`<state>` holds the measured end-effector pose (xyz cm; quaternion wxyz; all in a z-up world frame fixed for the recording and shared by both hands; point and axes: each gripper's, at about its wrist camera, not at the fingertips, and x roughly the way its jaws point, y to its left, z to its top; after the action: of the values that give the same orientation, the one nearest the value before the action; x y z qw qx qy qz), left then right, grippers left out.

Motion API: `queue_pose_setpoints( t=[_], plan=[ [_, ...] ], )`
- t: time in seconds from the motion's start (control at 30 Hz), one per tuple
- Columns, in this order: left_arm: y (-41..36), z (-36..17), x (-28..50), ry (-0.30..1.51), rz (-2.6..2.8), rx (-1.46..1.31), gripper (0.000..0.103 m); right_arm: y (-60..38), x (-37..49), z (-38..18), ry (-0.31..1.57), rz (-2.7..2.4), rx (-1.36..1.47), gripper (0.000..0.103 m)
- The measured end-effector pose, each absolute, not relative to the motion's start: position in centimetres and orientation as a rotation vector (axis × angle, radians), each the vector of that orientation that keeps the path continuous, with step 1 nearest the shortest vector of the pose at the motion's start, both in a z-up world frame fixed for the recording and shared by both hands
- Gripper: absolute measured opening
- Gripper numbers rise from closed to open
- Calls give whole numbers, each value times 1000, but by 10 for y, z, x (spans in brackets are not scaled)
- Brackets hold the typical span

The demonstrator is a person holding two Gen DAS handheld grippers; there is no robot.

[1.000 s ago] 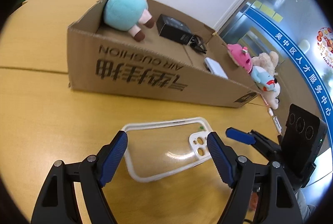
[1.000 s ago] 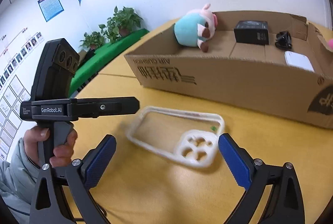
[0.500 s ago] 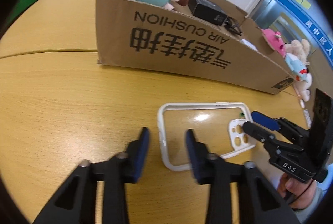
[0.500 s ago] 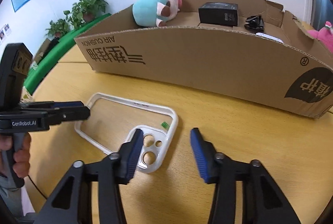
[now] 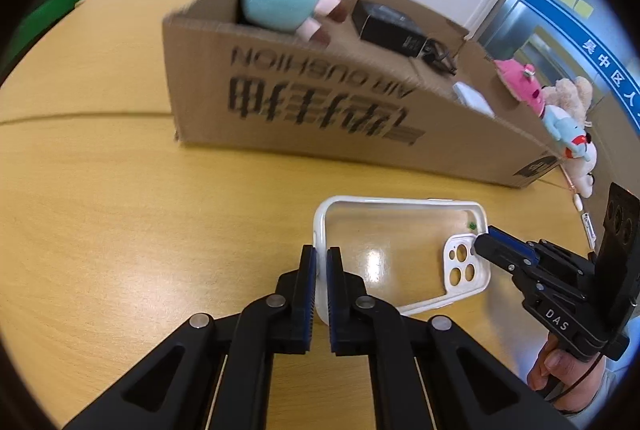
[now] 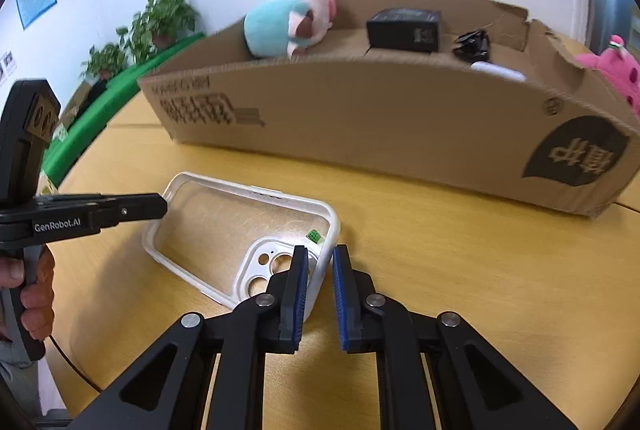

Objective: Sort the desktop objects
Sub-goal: 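Lift the phone case with the left gripper and carry it into the box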

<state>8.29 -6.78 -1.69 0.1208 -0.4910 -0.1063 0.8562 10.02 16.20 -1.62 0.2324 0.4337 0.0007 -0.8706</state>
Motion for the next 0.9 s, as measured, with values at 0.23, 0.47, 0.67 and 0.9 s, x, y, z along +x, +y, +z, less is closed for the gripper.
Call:
queue_pose_setpoints(
  t=[0.23, 0.47, 0.67, 0.9],
  plan=[
    [-48, 46, 78, -232, 2560, -1233, 4, 182, 106, 35, -36, -2481, 1040, 11],
    [-32, 96, 45, -174, 2586, -1100, 4, 199, 86, 92, -46, -2558, 917, 11],
    [-37, 115, 10, -147, 2627, -1096, 4, 194, 42, 129, -54, -2539, 851, 14],
    [-65, 98, -38, -109, 2651, -1270, 4, 164, -15, 117, -130, -2433, 902, 14]
  ],
)
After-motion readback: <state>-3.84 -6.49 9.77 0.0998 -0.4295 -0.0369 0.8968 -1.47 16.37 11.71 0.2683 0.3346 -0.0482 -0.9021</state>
